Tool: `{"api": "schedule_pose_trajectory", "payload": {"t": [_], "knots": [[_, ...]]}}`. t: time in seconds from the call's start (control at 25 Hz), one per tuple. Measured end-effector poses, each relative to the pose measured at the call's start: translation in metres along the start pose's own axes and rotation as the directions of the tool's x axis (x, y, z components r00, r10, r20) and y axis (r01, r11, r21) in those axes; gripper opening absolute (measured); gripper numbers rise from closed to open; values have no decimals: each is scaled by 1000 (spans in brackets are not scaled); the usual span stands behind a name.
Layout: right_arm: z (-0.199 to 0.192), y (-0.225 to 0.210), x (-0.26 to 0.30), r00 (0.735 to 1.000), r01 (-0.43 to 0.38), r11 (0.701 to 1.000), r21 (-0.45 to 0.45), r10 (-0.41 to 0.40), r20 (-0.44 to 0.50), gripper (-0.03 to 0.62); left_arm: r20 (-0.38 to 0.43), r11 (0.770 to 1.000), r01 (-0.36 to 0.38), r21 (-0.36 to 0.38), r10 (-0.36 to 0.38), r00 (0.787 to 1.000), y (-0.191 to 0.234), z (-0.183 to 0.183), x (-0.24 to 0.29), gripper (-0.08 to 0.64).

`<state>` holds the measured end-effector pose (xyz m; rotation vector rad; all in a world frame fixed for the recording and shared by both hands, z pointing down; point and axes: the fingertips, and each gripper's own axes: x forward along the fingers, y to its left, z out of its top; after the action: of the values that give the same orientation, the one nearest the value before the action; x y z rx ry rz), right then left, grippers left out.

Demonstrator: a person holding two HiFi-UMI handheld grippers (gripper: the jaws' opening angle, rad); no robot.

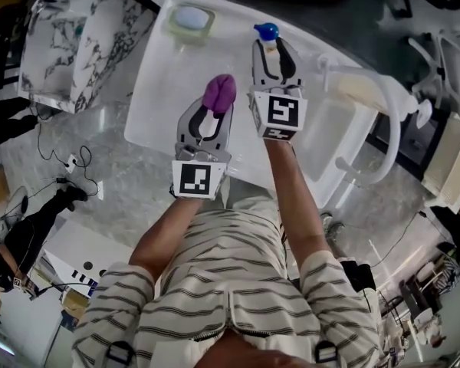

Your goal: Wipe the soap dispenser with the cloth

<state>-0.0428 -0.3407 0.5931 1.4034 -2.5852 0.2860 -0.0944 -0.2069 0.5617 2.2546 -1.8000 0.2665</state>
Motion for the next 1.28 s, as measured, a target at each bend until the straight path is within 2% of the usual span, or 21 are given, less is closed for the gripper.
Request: {"api": "schedule_pose_trajectory", "payload": {"t": [0.36, 0.52, 0.64, 0.96, 1.12, 1.28], "knots": [[-4, -4, 15, 999, 33, 999, -33, -34, -18, 150, 10, 1000, -19, -2, 19, 1000, 5, -2, -2, 120], [-10, -8, 19, 998, 51, 997, -55, -53, -41, 120, 11, 1000, -22, -10, 22, 1000, 4, -2, -3, 120], [-9, -8, 20, 998, 39, 995, -87, -43, -45, 120, 11, 1000, -18, -3, 18, 1000, 4, 0, -4, 120], [-3, -10, 12, 999, 28, 999, -29, -29, -35, 130, 9, 1000, -15, 12, 15, 1000, 5, -1, -8, 120], [7, -5, -3, 999, 15, 999, -50, -16, -34, 130, 10, 1000, -8, 20, 8, 1000, 4, 1, -13, 120], [18, 0, -17, 1000, 3, 999, -33, -4, -25, 130, 34, 1000, -1, 27, 0, 999, 2, 7, -22, 120]]}}
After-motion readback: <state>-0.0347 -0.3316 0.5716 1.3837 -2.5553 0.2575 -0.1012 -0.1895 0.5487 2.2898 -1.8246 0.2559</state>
